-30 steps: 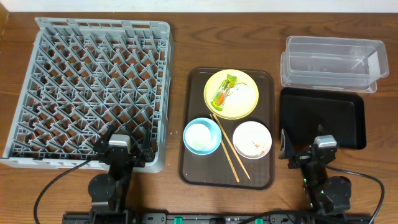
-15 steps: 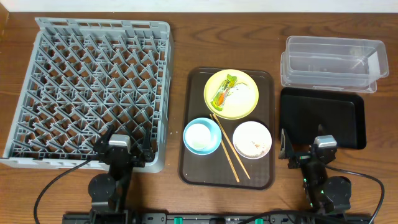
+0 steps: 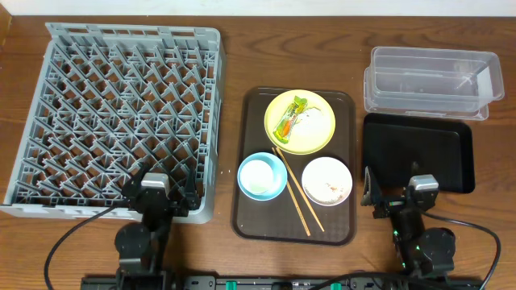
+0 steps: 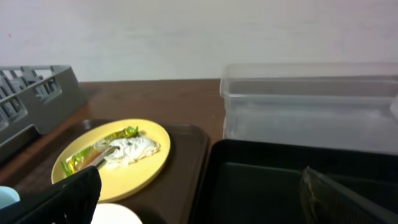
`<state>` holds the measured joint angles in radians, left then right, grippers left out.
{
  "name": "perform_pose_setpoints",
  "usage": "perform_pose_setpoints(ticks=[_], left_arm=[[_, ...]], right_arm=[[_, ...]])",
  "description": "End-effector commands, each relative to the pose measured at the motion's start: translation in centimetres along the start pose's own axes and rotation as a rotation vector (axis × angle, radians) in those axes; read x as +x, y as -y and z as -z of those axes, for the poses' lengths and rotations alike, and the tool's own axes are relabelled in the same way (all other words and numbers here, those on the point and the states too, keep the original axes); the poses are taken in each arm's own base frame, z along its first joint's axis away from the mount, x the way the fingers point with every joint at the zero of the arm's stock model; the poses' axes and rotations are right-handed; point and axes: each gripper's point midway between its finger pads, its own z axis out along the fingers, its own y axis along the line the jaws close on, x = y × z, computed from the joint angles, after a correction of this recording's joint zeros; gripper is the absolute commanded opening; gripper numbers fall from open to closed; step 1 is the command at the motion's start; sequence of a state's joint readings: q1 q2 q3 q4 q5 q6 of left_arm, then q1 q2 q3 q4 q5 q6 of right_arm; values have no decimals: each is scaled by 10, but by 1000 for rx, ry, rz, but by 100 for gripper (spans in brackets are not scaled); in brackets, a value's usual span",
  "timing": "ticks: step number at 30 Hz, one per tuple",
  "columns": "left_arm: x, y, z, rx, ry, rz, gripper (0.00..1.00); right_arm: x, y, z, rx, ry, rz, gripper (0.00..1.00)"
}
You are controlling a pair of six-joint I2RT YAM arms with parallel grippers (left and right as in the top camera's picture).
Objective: Sort waste into correct bins and load items into the dishwasher
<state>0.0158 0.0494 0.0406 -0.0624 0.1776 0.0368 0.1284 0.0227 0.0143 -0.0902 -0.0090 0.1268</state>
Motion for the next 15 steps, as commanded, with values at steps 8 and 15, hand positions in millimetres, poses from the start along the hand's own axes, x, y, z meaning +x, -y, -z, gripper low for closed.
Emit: perform_pose_setpoints(ticks=[8, 15], left_arm=[[-24, 4, 4, -2, -192, 150, 100], [-48, 4, 1, -16, -354, 170, 100]], right_arm=[[-32, -7, -6, 7, -114, -24, 99], [-59, -13, -42, 21, -300, -26, 99]])
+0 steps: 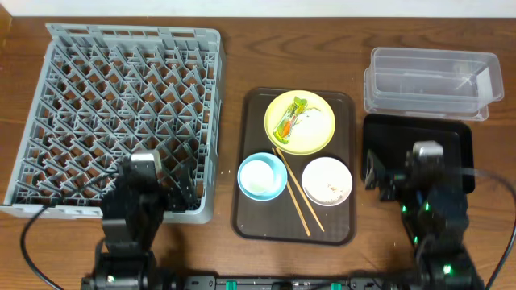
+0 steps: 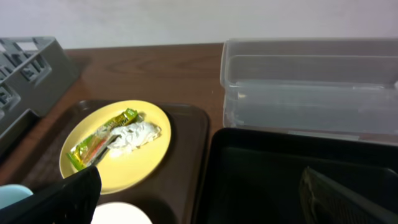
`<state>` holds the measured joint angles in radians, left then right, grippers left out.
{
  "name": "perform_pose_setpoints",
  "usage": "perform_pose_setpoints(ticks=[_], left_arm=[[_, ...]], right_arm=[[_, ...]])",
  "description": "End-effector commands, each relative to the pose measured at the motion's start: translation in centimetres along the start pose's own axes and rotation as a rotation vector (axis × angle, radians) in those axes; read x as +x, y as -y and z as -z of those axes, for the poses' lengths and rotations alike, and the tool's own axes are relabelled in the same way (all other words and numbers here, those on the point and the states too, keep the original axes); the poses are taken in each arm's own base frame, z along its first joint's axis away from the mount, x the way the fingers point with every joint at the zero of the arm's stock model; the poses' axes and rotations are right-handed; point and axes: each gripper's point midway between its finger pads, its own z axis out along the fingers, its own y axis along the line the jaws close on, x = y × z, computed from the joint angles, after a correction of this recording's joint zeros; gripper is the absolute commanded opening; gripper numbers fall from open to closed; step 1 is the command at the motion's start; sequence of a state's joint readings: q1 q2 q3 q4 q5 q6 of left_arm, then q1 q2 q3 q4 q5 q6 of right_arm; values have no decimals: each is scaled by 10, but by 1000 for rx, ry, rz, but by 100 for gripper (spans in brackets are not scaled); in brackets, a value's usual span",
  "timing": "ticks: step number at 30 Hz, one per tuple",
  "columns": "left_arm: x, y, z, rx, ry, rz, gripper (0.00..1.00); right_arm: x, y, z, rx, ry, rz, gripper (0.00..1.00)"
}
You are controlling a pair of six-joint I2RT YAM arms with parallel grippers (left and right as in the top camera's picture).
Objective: Sort waste into correct bins and load items into the dishwasher
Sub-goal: 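Move the right gripper over the yellow plate and grasp the white tissue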
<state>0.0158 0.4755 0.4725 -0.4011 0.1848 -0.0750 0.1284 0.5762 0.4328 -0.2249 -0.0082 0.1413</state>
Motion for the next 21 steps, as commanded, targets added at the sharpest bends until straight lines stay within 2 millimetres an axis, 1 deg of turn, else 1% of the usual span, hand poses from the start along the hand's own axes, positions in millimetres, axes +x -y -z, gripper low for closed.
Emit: perform_pose_setpoints(ticks=[1, 6, 10, 13, 16, 19, 21], left_arm=[[-16, 4, 4, 3, -45, 19, 100], [-16, 5, 10, -18, -175, 56, 100], [-21, 8, 17, -28, -235, 119, 100], [-24, 8, 23, -36, -251, 134, 100], [-25, 9, 25, -33, -243, 134, 100], [-25, 9, 25, -34, -242, 133, 100], [-25, 9, 25, -34, -242, 133, 100]], right_arm=[[-23, -10, -13, -23, -57, -6, 99], [-35, -23, -38, -62, -216, -15, 99], [-34, -29, -54, -73, -361, -21, 99], [-32, -28, -59, -69, -482, 44, 99], [-38, -29, -65, -86, -519, 114, 99], [-38, -38, -67, -126, -522, 72, 99], [-42, -46, -67, -174, -506, 62, 99]])
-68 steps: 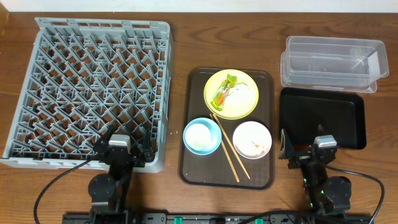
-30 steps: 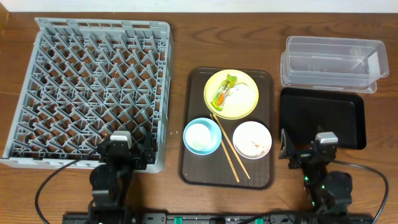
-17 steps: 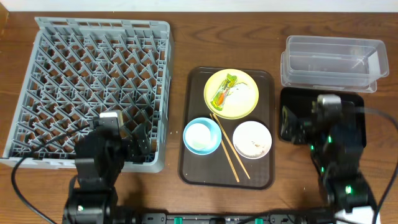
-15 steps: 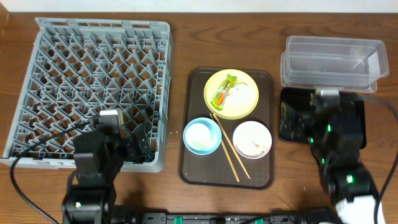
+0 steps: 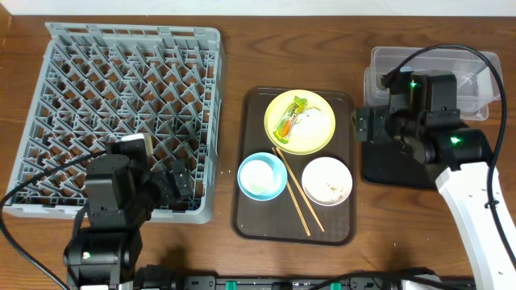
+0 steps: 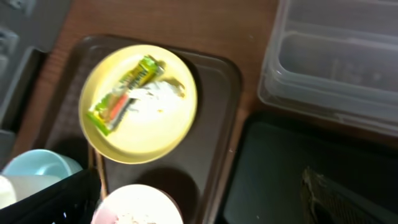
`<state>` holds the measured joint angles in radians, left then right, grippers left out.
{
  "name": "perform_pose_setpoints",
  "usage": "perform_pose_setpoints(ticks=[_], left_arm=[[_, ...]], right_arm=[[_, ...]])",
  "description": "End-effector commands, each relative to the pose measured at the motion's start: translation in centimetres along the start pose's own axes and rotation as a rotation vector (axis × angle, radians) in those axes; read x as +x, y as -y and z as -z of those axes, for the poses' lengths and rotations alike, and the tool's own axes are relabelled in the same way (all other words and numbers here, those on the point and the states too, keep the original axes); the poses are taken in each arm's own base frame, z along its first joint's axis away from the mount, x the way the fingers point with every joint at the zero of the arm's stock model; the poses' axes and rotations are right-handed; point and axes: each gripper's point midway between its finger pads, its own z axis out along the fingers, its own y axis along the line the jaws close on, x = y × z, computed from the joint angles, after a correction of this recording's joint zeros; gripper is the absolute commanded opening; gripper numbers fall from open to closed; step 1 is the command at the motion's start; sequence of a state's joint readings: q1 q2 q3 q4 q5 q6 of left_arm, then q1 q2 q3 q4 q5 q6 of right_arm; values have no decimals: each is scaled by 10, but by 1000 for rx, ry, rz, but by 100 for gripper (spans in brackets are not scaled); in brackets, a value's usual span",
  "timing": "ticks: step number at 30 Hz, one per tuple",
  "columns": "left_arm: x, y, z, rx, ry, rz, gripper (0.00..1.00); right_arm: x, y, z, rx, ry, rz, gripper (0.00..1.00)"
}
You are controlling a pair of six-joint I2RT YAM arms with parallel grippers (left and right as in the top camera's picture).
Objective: Sort waste into correct bins and load items into the dishwasher
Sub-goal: 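Move the right gripper over the yellow plate and grasp the white tissue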
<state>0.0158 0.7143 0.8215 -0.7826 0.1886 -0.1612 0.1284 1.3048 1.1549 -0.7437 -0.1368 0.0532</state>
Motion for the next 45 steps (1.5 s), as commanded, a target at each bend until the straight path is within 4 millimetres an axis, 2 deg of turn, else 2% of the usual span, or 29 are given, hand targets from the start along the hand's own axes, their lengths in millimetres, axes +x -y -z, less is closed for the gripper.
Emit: perform_pose_setpoints(ticks=[1, 3, 7, 13, 17, 21, 23, 24, 25, 28, 33, 41, 44, 45], left_arm=[[-7, 4, 6, 15, 22, 11, 100], [-7, 4, 6, 15, 19, 15, 100], [-4, 3, 6, 11, 10, 16, 100], [-2, 1, 4, 0, -6, 19, 100], [-3, 1, 4, 0, -2, 18, 100], [-2, 1, 4, 0, -3, 18, 100], [-2, 1, 4, 0, -5, 18, 100], [-2, 1, 4, -1, -5, 18, 100], [-2, 1, 4, -1, -5, 18, 100], [-2, 1, 4, 0, -4, 18, 100], [-1, 1, 4, -2, -9, 19, 100], [1, 0, 1, -4, -20, 21, 100], [2, 0, 1, -6, -27, 21, 100], [3, -1, 0, -6, -30, 22, 100]], right_arm=[[-20, -29, 5, -143, 66, 50, 99], [-30, -37, 5, -178, 107, 66, 99], [-42, -49, -2, -172, 152, 107, 92], [-53, -71, -25, -100, 161, 90, 90], [-64, -68, -41, -5, 152, 10, 86], [-66, -64, -67, 75, 136, -72, 86], [-51, -69, -96, 70, 73, -131, 84], [-45, -70, -104, 75, 51, -147, 82], [-33, -70, -122, 85, 8, -174, 81], [-15, -74, -143, 97, -47, -187, 78], [10, -77, -170, 121, -119, -216, 72], [39, -70, -199, 170, -191, -263, 69], [47, -68, -207, 180, -213, -263, 64], [49, -68, -208, 181, -217, -262, 60]])
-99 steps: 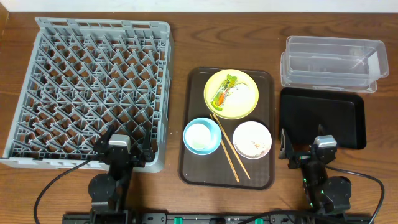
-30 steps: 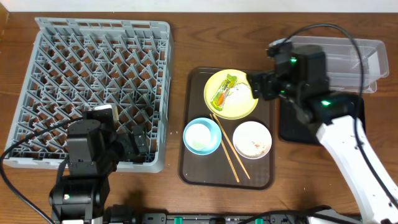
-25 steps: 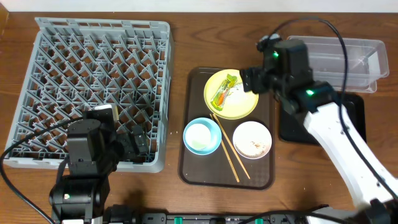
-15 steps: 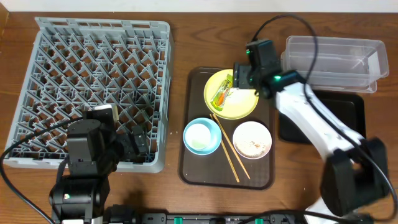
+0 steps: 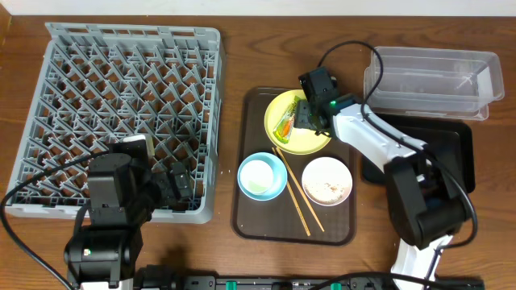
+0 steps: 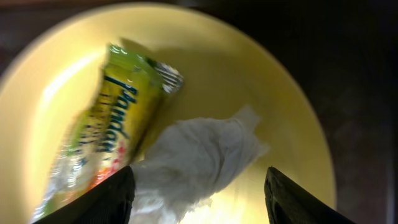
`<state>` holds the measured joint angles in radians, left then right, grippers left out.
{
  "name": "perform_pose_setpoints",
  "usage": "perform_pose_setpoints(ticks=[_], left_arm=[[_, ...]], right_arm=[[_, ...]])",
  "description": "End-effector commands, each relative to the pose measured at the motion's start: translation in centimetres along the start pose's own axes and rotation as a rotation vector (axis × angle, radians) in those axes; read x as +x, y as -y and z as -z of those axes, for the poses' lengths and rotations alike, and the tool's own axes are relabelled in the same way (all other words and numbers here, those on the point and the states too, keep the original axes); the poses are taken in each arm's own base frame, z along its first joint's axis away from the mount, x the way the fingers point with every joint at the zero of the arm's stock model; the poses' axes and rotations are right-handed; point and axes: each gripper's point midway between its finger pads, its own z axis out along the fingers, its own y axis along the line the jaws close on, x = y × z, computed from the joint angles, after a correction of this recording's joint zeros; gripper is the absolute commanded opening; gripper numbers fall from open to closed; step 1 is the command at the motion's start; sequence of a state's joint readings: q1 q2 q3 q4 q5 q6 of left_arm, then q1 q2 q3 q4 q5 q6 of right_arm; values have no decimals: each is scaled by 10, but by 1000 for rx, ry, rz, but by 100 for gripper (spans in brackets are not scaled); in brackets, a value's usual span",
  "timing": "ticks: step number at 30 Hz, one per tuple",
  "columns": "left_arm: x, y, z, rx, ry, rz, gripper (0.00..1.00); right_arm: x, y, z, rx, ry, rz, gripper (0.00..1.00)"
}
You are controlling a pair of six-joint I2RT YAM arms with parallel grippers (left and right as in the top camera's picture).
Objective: Sort waste into correct bins and load items into the dishwasher
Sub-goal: 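Move the right gripper over the yellow plate and grasp the white tissue, then carry the tissue with the right gripper into the clear plastic bin, then return the right gripper to the plate and grasp the snack wrapper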
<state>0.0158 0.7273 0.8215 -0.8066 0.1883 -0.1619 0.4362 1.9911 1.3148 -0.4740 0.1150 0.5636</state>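
Observation:
A yellow plate point(image 5: 310, 134) on the brown tray point(image 5: 251, 217) carries a green snack wrapper point(image 6: 118, 112) and a crumpled white napkin point(image 6: 199, 155). My right gripper point(image 6: 198, 200) hangs open low over the plate, its fingers on either side of the napkin. In the overhead view the right gripper point(image 5: 305, 113) covers the napkin, and the wrapper point(image 5: 285, 126) shows beside it. Also on the tray are a blue bowl point(image 5: 261, 176), a white plate point(image 5: 326, 180) and wooden chopsticks point(image 5: 298, 193). My left gripper point(image 5: 176, 184) sits over the near edge of the grey dish rack point(image 5: 121, 113); its jaws cannot be made out.
A clear plastic bin point(image 5: 431, 80) stands at the back right, with a black tray bin point(image 5: 451, 153) in front of it. The dish rack fills the left half of the table. The right arm stretches across from the black bin to the yellow plate.
My right gripper has moved from above the gap between the tray and the black bin down to the yellow plate, where it straddles the napkin. The left arm has not moved.
Both arms first sat folded at the table's near edge, the right one open by the black bin. They then stood raised. After that the right gripper was high near the clear bin, looking down on the yellow plate. Now it is low over the napkin.

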Motion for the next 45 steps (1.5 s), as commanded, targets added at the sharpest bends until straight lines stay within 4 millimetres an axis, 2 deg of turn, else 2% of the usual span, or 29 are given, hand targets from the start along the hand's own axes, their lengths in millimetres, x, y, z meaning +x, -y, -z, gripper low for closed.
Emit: perform_pose_setpoints(ticks=[1, 2, 8, 11, 13, 17, 18, 22, 24, 25, 29, 31, 34, 35, 38, 40, 42, 45], left_arm=[[-4, 1, 3, 3, 5, 16, 100], [-3, 1, 3, 2, 4, 16, 100], [-3, 1, 3, 2, 4, 16, 100], [-4, 1, 3, 3, 5, 16, 100], [-3, 1, 3, 3, 4, 16, 100], [-4, 1, 3, 3, 5, 16, 100], [-4, 1, 3, 3, 5, 16, 100], [-3, 1, 3, 3, 4, 16, 100], [-3, 1, 3, 3, 4, 16, 100], [-3, 1, 3, 3, 4, 16, 100], [-3, 1, 3, 3, 4, 16, 100], [-3, 1, 3, 3, 4, 16, 100], [-3, 2, 3, 3, 4, 16, 100], [-3, 2, 3, 3, 4, 16, 100], [-3, 1, 3, 3, 4, 16, 100], [-3, 2, 3, 3, 4, 16, 100], [-3, 1, 3, 3, 4, 16, 100], [-3, 1, 3, 3, 4, 16, 100]], right_arm=[[1, -1, -6, 22, 3, -17, 56], [0, 1, -6, 29, 6, -17, 46], [4, 2, -4, 33, -9, -15, 1], [-1, 4, 6, 31, -1, -15, 1], [-10, 5, 19, 17, 28, 1, 1], [-47, 12, 67, -9, 156, 14, 1], [-60, 20, 84, 6, 213, -4, 1], [-95, 61, 129, 97, 364, -89, 1], [-108, 88, 143, 145, 411, -145, 1], [-114, 105, 147, 165, 427, -179, 5], [-128, 151, 145, 211, 449, -315, 11], [-135, 167, 140, 214, 461, -354, 14], [-146, 182, 132, 194, 480, -391, 27], [-149, 185, 129, 182, 485, -399, 38], [-156, 187, 127, 135, 494, -406, 58], [-158, 182, 127, 104, 487, -376, 60], [-157, 165, 127, 26, 463, -316, 59], [-146, 123, 129, -150, 389, -207, 58]])
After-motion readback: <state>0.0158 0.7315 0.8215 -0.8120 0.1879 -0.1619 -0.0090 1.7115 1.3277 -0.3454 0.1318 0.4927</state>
